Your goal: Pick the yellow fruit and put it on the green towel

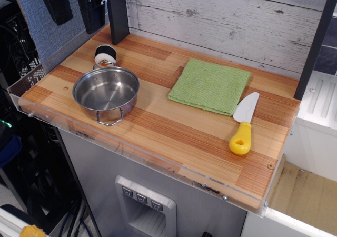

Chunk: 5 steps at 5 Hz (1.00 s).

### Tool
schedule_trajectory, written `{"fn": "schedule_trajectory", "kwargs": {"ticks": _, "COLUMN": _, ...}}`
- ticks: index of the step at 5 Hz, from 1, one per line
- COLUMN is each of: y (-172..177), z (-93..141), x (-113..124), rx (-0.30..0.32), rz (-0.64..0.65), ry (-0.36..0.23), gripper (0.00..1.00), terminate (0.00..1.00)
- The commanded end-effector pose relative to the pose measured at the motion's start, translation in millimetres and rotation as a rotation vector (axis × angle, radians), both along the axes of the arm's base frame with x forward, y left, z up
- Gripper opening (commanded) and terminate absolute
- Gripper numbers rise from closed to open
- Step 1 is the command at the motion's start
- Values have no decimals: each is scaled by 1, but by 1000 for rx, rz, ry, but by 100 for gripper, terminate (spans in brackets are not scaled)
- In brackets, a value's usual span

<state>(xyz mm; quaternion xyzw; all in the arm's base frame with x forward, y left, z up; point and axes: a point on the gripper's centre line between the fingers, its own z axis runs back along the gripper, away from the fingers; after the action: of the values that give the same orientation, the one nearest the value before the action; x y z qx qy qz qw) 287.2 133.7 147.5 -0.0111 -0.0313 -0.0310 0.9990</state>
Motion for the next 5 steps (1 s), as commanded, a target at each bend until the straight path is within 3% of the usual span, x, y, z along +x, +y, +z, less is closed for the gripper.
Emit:
{"fn": "schedule_trajectory", "kwargs": {"ticks": 1, "y": 0, "z": 0, "x": 0, "rx": 0, "rz": 0, "ry": 0, "gripper": 100, "terminate": 0}}
{"fn": "schedule_trajectory", "kwargs": {"ticks": 2, "y": -26, "z": -7, "x": 6, "rx": 8, "rz": 1, "ry": -32, "gripper": 100, "terminate": 0}}
{"fn": "schedule_trajectory", "kwargs": {"ticks": 3, "y": -76, "z": -26, "x": 22, "rx": 20, "rz": -35, "ry": -55, "gripper": 100, "terminate": 0}}
{"fn": "schedule_trajectory", "kwargs": {"ticks": 5, "y": -142, "z": -64, "x": 44, "rx": 15, "rz": -39, "ry": -48, "gripper": 100, "terminate": 0}}
